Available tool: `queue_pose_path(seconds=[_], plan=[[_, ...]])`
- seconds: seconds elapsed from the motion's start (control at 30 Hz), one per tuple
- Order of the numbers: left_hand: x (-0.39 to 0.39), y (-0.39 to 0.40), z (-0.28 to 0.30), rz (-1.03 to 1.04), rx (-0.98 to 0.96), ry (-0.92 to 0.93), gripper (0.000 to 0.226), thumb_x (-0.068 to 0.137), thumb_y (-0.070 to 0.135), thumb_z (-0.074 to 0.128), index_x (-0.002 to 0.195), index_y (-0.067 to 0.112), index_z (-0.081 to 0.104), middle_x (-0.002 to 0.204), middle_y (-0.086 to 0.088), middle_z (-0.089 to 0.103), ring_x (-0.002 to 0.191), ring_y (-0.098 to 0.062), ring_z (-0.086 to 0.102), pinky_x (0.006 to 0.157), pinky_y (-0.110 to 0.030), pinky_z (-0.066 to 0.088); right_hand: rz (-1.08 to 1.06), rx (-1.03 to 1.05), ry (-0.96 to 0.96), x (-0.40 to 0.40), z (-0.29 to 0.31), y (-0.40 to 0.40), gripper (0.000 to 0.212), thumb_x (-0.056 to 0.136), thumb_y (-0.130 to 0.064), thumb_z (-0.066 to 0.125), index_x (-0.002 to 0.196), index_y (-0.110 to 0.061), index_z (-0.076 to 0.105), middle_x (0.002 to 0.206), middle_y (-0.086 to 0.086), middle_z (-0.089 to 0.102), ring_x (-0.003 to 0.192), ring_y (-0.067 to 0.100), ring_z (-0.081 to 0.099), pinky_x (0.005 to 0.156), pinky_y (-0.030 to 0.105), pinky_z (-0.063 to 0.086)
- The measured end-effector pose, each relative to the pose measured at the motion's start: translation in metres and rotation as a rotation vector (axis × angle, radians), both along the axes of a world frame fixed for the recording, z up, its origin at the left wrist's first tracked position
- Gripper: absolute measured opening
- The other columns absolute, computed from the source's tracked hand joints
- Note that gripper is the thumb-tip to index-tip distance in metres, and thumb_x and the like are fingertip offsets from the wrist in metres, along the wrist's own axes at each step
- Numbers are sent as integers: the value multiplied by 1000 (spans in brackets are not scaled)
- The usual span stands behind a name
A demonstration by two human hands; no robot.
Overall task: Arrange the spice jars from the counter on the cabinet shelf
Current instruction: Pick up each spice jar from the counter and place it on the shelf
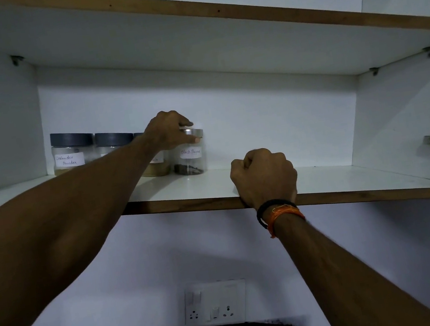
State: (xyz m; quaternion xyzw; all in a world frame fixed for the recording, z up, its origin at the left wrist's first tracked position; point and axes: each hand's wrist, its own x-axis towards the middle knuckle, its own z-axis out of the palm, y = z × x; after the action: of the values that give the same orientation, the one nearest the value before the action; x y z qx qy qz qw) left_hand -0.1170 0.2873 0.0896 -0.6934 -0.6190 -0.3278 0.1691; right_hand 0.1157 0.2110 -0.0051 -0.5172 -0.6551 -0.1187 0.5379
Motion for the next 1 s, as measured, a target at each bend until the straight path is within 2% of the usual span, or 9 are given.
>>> queue_pose_path(seconds=[0.1,0.2,0.37,0.5,0.6,0.7,0.8,0.9,1.0], plan=[[-1,-9,-3,16,39,-33,73,82,57,72,144,25,51,151,-4,49,138,-31,43,110,-47,36,-14,4,26,0,-1,1,35,84,-33,55,54,-15,53,46,-4,44,43,10,39,51,20,31],[0,-27,-7,-23,62,-34,65,85,51,72,142,23,54,149,-5,51,137,-30,44,110,-46,36,-33,-15,28,-1,-2,-1,34,82,-34,55,54,-14,55,46,-4,43,43,10,37,49,20,26],[18,-76,-31,-164,-24,-64,52,86,40,76,131,16,64,133,-4,64,110,-15,60,87,-28,46,-16,-80,-13,1,0,-10,32,80,-33,54,58,-10,60,50,0,50,47,19,43,53,25,34],[43,-128,-60,-304,-73,-125,51,85,38,77,131,18,64,133,1,65,114,-12,62,93,-24,52,10,5,-176,9,-14,-18,30,87,-31,50,66,-12,60,60,2,56,59,25,53,55,28,38],[60,-167,-87,-294,81,-124,46,87,34,75,128,17,66,129,-1,67,107,-6,61,87,-4,42,-20,139,-296,14,-39,-29,34,96,-28,41,75,-12,62,74,6,64,69,28,55,65,37,40],[80,-200,-121,-312,201,-80,42,88,27,74,127,12,66,128,-5,66,117,-17,60,100,-23,45,41,210,-256,18,-63,-46,32,97,-27,41,96,-11,69,93,8,71,89,29,60,86,42,39],[96,-221,-159,-367,234,-74,39,88,15,73,125,4,66,127,-11,66,120,-25,59,105,-36,44,121,235,-284,22,-86,-62,42,89,-22,54,127,-6,60,124,13,62,118,31,54,111,46,31],[108,-230,-197,-373,186,-176,39,90,14,71,127,4,65,130,-9,65,122,-25,59,106,-36,44,186,194,-200,24,-106,-82,55,83,-14,57,138,-8,51,142,14,49,133,33,43,109,47,34],[120,-233,-242,-350,46,-257,40,92,18,69,130,8,64,132,-6,65,123,-21,58,108,-36,44,224,84,-219,33,-146,-100,54,82,-10,57,135,-10,53,142,12,49,129,31,44,101,46,40]])
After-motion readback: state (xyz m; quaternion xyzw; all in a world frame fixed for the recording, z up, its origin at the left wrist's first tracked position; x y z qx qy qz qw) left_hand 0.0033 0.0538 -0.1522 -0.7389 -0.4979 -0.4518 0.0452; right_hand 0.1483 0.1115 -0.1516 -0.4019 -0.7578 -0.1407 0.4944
